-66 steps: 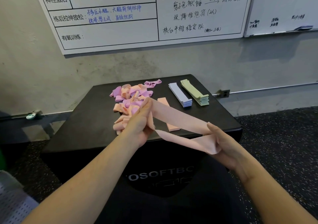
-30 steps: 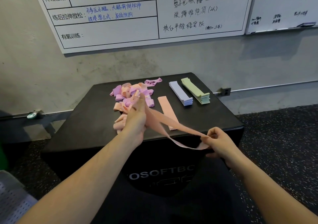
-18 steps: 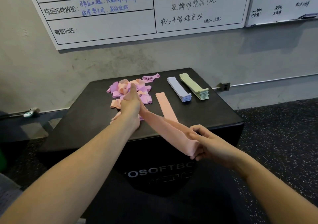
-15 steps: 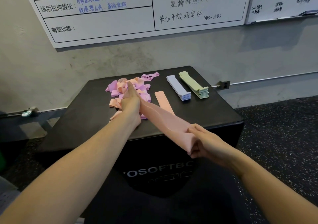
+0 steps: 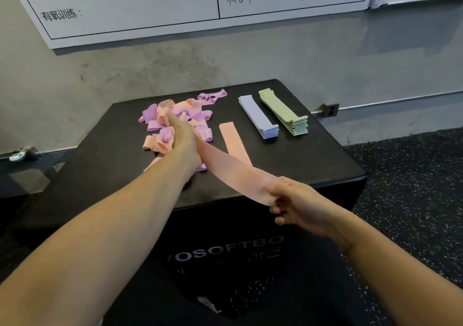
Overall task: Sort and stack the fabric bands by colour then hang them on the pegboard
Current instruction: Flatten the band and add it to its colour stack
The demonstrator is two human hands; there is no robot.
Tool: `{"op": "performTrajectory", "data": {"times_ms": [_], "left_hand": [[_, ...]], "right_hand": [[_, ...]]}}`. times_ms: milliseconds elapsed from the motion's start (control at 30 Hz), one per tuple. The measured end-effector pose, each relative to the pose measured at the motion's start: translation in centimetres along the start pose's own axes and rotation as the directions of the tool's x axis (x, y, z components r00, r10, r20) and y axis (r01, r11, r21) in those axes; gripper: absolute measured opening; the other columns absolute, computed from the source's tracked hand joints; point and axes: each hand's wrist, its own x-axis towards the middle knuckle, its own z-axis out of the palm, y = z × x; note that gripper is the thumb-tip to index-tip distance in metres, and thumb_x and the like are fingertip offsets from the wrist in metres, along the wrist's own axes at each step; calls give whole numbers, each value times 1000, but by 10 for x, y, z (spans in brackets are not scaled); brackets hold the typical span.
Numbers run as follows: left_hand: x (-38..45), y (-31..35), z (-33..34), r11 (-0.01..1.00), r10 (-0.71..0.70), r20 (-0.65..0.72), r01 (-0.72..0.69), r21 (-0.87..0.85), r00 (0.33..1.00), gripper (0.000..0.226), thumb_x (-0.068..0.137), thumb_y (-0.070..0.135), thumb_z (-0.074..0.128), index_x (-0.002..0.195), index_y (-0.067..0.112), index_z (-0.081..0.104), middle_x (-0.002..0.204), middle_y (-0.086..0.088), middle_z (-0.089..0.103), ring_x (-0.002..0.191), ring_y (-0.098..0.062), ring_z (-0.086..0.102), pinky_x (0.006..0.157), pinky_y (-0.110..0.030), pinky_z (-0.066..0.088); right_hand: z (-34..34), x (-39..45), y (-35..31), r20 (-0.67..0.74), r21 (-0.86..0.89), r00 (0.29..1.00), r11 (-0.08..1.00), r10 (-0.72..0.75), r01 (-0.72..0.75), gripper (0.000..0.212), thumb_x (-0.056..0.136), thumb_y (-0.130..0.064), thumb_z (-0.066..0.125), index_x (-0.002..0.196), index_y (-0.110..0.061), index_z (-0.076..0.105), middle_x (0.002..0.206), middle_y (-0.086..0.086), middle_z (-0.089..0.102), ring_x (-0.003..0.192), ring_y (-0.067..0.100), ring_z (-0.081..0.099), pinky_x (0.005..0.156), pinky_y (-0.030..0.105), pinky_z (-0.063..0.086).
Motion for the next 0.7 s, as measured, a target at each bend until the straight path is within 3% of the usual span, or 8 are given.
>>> {"op": "performTrajectory", "data": {"times_ms": [67, 200, 300, 367, 433, 533, 633, 700], "left_hand": [[3, 1, 4, 999, 30, 33, -29, -23, 999, 79, 79, 90, 21, 130, 42, 59, 124, 7, 61, 110, -19, 57, 100, -39, 46], [26, 2, 18, 996, 50, 13, -49, -70, 999, 61, 93, 78, 27, 109, 33, 65, 106, 7, 60, 96, -12, 55, 94, -31, 47], [40, -5, 28, 995, 78, 72, -73, -72, 994, 55, 98, 65, 35, 106, 19, 63, 78, 1, 48, 67, -9, 44, 64, -26, 43], [45, -8, 34, 993, 86, 98, -78, -85, 991, 31, 100, 46, 43, 94, 20, 58, 72, 1, 49, 61, -12, 46, 58, -26, 44], [51, -9, 40, 990, 96, 115, -83, -112, 989, 13, 99, 30, 46, 93, 27, 58, 87, -1, 60, 76, -16, 58, 76, -34, 55], [60, -10, 47, 990, 138, 161, -129, -64, 977, 18, 97, 23, 51, 86, 37, 48, 106, -5, 62, 104, -23, 62, 96, -42, 52], [68, -9, 50, 979, 201, 242, -206, -5, 949, 21, 95, 14, 56, 92, 34, 51, 106, -7, 62, 109, -27, 63, 98, -49, 54], [75, -6, 52, 958, 270, 246, -285, 27, 931, 20, 91, 15, 62, 107, 25, 58, 109, -7, 62, 108, -26, 64, 91, -48, 58]], "right_hand": [[-8, 9, -3, -22, -32, 1000, 999, -11, 10, 17, 95, -29, 66, 100, -15, 60, 90, 4, 67, 76, 16, 67, 62, 32, 55], [-19, 20, -10, -84, -153, 992, 985, -97, 83, 28, 87, -33, 74, 98, -8, 75, 106, 5, 76, 100, 19, 71, 89, 38, 58], [-22, 28, -12, -150, -231, 960, 953, -235, 197, 13, 88, -24, 75, 95, -14, 80, 89, 6, 75, 80, 19, 67, 78, 33, 55], [-25, 34, -14, -169, -239, 934, 933, -314, 270, 18, 88, -16, 76, 104, -21, 75, 80, 7, 72, 70, 17, 63, 66, 27, 53], [-31, 42, -15, -170, -236, 917, 918, -362, 319, 28, 88, -12, 75, 111, -27, 69, 74, 9, 67, 64, 17, 58, 60, 25, 49], [-38, 52, -17, -170, -284, 889, 885, -426, 370, 14, 86, -11, 77, 89, -24, 79, 81, 0, 74, 72, 14, 63, 65, 23, 52], [-46, 54, -23, -82, -332, 926, 886, -368, 323, 19, 91, -10, 70, 91, -25, 82, 101, -6, 77, 90, 14, 69, 82, 22, 55], [-55, 54, -28, 36, -322, 963, 909, -267, 264, 38, 95, 2, 59, 104, -29, 80, 112, -8, 75, 89, 14, 68, 81, 21, 56]]}}
